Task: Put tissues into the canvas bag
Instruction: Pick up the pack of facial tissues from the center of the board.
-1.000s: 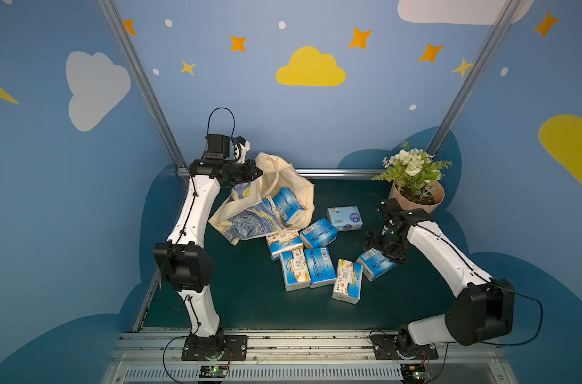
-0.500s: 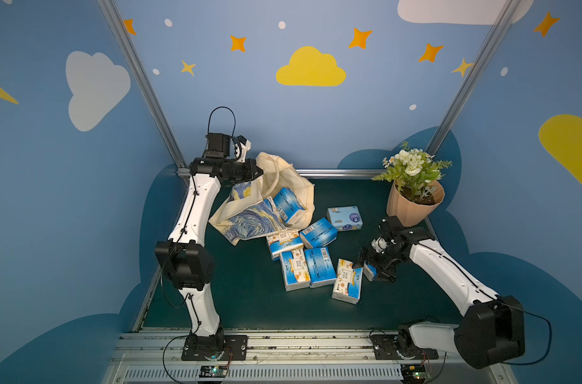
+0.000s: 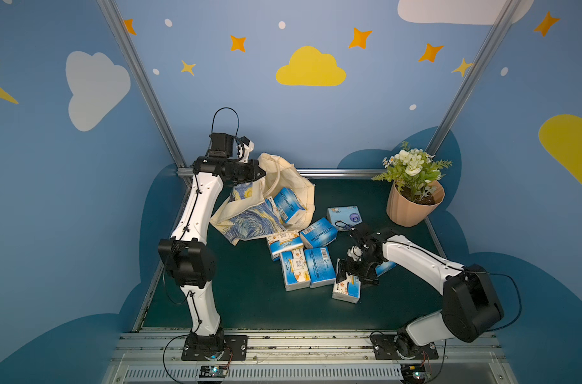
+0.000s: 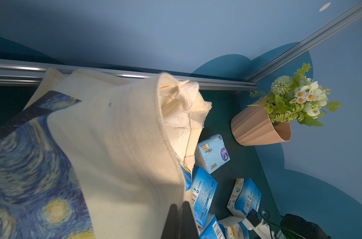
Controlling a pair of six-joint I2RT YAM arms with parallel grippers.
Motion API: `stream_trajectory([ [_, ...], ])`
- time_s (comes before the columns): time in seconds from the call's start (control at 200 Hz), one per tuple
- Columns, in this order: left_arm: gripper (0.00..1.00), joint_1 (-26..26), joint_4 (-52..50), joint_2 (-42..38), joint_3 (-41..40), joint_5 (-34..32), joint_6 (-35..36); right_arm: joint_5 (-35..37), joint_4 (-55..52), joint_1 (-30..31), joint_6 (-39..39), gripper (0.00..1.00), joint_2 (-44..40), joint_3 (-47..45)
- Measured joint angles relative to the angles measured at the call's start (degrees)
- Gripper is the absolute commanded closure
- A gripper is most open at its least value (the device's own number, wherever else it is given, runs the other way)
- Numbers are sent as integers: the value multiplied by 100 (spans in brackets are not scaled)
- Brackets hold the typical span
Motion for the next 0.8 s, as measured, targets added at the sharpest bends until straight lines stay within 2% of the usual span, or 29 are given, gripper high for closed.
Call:
stream_trajectory([
  [0.285,96,0,-4,-120,-116,-39,22,557,-223,330,-114,6,380,520],
  [0.576,96,0,0,-122,-120,-39,24,1399,-774,964,-114,6,1244,1167],
  [0.796,96,2,-2,-122,-120,-39,46,1762,-1010,1080,-101,6,1600,1314],
])
